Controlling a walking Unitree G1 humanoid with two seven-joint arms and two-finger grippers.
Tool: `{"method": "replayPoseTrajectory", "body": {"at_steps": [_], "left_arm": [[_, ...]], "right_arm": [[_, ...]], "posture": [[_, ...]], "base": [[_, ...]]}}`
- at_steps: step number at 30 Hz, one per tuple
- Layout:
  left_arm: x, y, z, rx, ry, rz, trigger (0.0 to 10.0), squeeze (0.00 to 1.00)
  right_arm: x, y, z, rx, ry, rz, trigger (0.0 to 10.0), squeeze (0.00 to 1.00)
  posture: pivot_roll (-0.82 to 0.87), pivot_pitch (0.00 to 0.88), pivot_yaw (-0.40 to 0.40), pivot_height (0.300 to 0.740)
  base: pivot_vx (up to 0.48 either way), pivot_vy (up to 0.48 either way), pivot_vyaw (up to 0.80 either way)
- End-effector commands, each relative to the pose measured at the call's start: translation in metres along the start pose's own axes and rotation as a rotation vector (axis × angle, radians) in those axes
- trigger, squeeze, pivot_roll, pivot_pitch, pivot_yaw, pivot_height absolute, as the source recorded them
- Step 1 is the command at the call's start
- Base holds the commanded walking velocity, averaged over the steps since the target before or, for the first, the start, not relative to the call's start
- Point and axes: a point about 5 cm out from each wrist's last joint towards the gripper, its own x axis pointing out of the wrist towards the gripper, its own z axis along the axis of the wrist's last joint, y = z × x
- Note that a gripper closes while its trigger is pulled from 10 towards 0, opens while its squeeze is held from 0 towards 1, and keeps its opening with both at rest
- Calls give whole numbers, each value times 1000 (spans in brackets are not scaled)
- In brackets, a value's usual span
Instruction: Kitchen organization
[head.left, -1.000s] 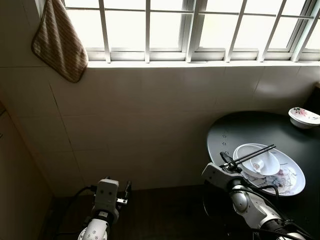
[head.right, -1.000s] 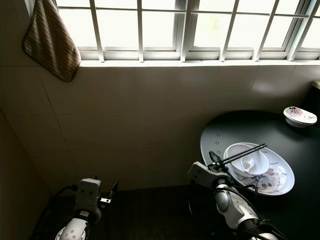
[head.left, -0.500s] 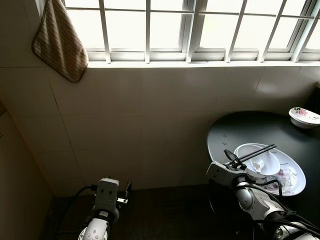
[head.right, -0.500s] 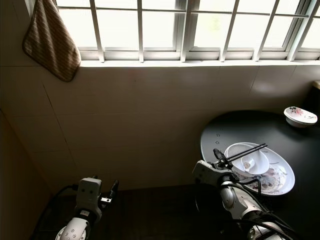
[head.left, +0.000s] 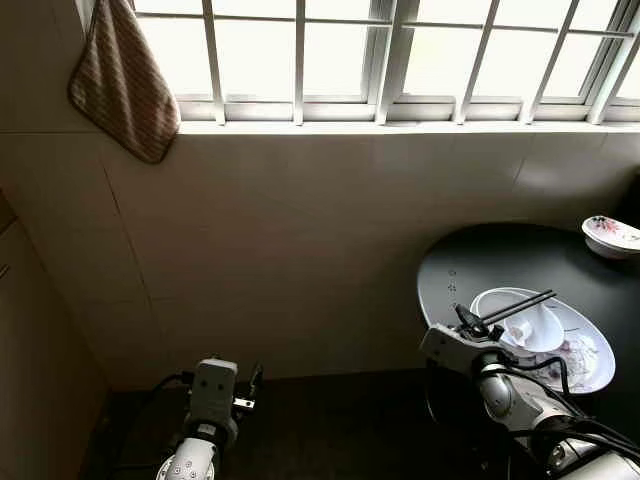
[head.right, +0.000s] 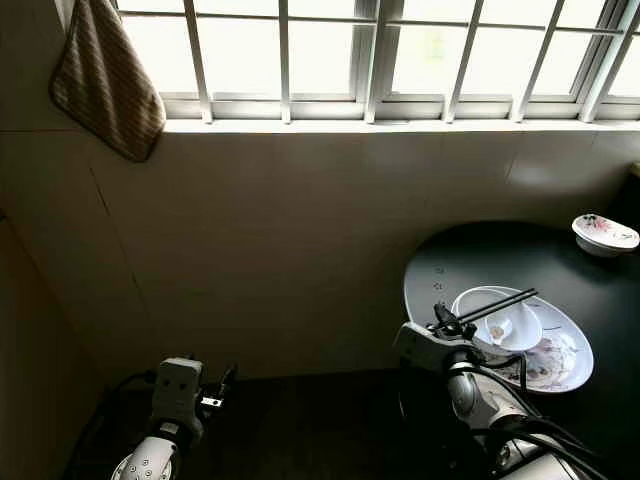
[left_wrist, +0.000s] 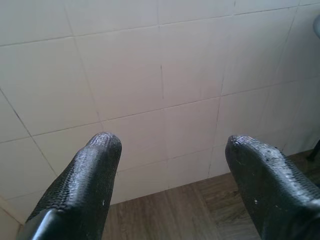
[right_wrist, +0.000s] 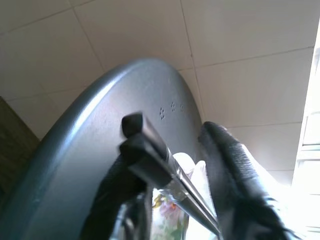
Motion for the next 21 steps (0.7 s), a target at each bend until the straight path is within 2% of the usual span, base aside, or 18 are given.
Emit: {"method": "replayPoseTrajectory", "body": {"at_steps": [1,6,7,8,12,13,14,21], "left_arm": [[0,2,-2,-11,13,4,10000,0],[1,3,-2,-13,15,4,10000,0],[1,3,-2,-14,15,5,10000,0],[1,3,-2,-15,15,5,10000,0],[1,3,-1,-19,15,7,10000,0],[1,3,-1,-20,15,7,10000,0],[2,3,-1,-22,15,7,10000,0],[2,2,-2,-28,16,7,10000,0]], "right_arm": [[2,-10,-4,-31,1,-24,0,0],[2,-14,-10,-81,28,-54,0,0],[1,-16,-14,-160,42,-80,0,0],[1,-17,-15,-191,45,-96,0,0],[0,-18,-15,-245,43,-128,0,0],[0,-18,-15,-259,41,-135,0,0],[0,-19,-14,-319,23,-166,0,0],[0,-25,-8,-423,-35,-260,0,0]], "posture": [[123,0,-47,740],[123,0,-46,740],[123,0,-46,740],[123,0,-46,740],[123,0,-46,740],[123,0,-46,740],[122,0,-46,740],[118,0,-45,740]], "base": [[0,0,0],[0,0,0],[0,0,0],[0,0,0],[0,0,0],[0,0,0],[0,0,0],[0,0,0]]}}
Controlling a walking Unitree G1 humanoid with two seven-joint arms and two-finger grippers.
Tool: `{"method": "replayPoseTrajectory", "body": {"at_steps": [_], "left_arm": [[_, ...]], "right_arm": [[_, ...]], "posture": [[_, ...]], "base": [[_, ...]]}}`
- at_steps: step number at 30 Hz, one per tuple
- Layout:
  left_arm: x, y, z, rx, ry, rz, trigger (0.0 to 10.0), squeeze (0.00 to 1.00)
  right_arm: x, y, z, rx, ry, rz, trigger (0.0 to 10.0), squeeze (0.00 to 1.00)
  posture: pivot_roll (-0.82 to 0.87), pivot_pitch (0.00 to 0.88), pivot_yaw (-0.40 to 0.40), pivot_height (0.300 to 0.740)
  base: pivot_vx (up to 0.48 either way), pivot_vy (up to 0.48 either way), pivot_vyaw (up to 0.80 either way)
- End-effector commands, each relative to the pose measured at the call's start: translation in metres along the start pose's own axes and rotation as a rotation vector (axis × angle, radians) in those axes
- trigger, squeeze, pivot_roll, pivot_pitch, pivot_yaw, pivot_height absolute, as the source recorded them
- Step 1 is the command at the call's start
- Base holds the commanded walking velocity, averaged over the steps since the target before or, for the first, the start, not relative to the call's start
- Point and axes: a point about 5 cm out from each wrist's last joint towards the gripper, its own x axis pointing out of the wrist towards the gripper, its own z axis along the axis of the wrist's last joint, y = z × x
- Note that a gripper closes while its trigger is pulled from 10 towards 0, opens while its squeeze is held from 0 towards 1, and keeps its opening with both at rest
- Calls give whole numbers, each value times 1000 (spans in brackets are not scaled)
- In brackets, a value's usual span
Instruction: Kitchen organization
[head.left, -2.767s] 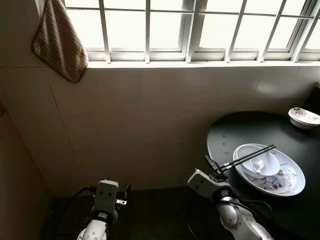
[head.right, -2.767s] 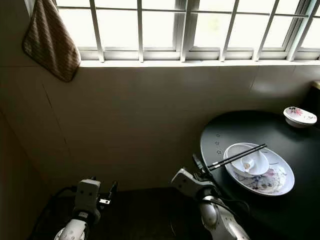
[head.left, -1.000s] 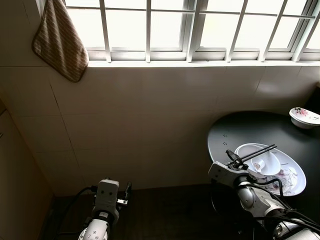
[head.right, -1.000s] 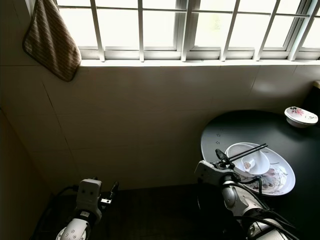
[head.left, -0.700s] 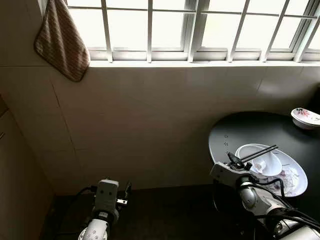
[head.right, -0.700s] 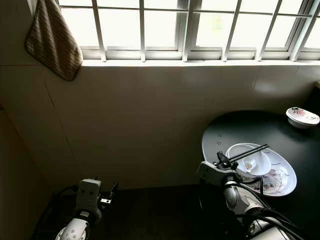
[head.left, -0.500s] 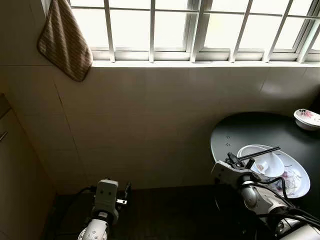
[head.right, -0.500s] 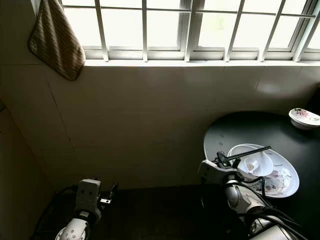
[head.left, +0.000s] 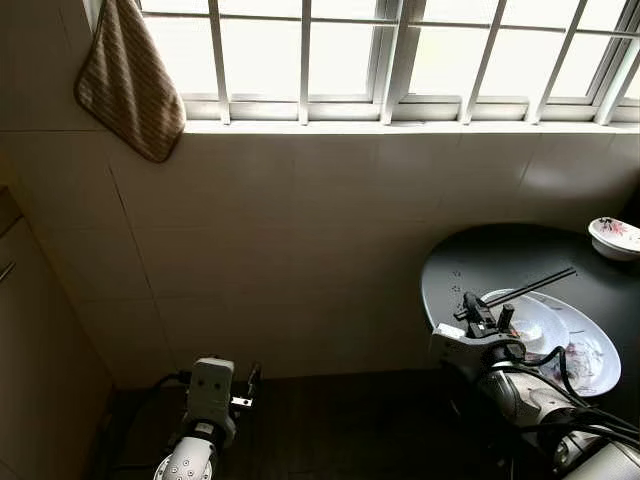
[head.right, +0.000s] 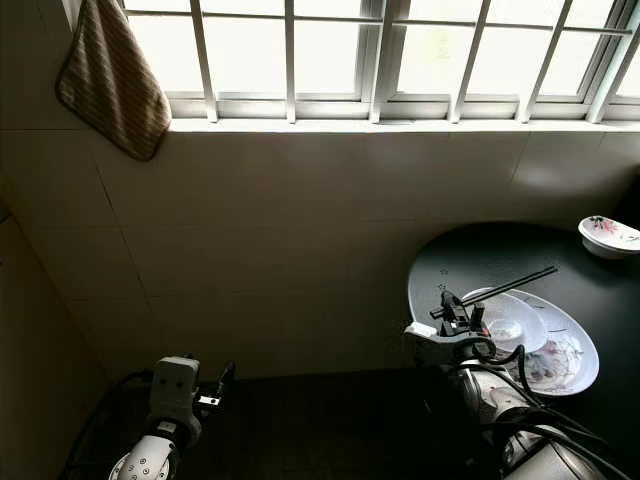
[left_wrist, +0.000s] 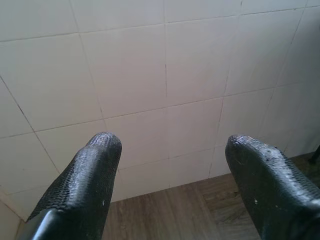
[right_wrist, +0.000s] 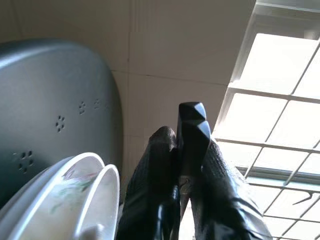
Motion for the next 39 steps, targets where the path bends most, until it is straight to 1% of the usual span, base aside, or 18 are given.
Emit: {"method": "replayPoseTrajectory", "body": {"at_steps": [1,3,5,6,8,9,13,14,16,18,19,21,24,26,27,30,34,39], "left_arm": [[2,-1,-1,-13,14,1,10000,0],[2,-1,-1,-15,14,1,10000,0],[2,-1,-1,-17,9,3,10000,0],[2,-1,-1,-17,9,3,10000,0],[2,1,2,-13,-13,24,10000,0],[2,1,2,-13,-16,28,10000,0],[2,3,3,-31,-21,40,10000,0],[3,4,4,-32,-27,48,10000,0],[3,6,6,-28,-41,60,10000,0],[2,11,14,-29,-88,92,10000,0],[3,12,15,-30,-99,93,10000,0],[3,13,17,-34,-107,97,10000,0],[5,17,31,-18,-176,99,10000,0],[7,19,48,14,-246,91,10000,0],[8,20,69,41,-328,85,10000,0],[9,21,92,86,-418,77,10000,0],[9,21,99,76,-446,76,10000,0],[6,19,125,84,-548,75,10000,0]], "right_arm": [[3,-11,-5,-42,-14,-78,0,0],[5,-16,-5,-38,-25,-117,0,0],[11,-32,2,61,-81,-221,0,0],[11,-32,2,61,-81,-221,0,0],[19,-53,18,220,-185,-298,0,0],[20,-57,22,241,-202,-308,0,0],[23,-68,56,321,-353,-303,0,0],[21,-71,70,360,-415,-299,0,0],[19,-73,83,409,-473,-288,0,0],[10,-75,109,595,-567,-212,0,0],[8,-75,113,629,-579,-198,0,0],[6,-76,117,663,-592,-187,0,0],[1,-84,126,710,-647,-189,0,0],[0,-91,127,730,-666,-213,0,0],[-1,-100,127,744,-680,-245,0,0],[-1,-111,125,779,-701,-261,0,0],[-2,-114,126,795,-710,-261,0,0],[-4,-125,130,864,-732,-279,0,0]], "posture": [[114,0,-44,740],[114,0,-44,740],[108,0,-45,740],[108,0,-45,740],[102,0,-47,740],[102,0,-47,740],[102,0,-49,740],[104,0,-51,740],[104,0,-51,740],[104,0,-51,740],[108,0,-53,740],[108,0,-53,740],[113,0,-55,740],[114,0,-58,740],[114,0,-58,740],[120,0,-64,740],[120,0,-64,740],[119,0,-61,740]], "base": [[0,0,0],[0,0,0],[0,0,0],[0,0,0],[0,0,0],[0,0,0],[0,0,528],[0,0,800],[0,0,800],[0,0,800],[0,0,800],[0,0,800],[0,0,800],[0,0,800],[0,0,800],[0,0,800],[0,0,800],[128,0,800]]}}
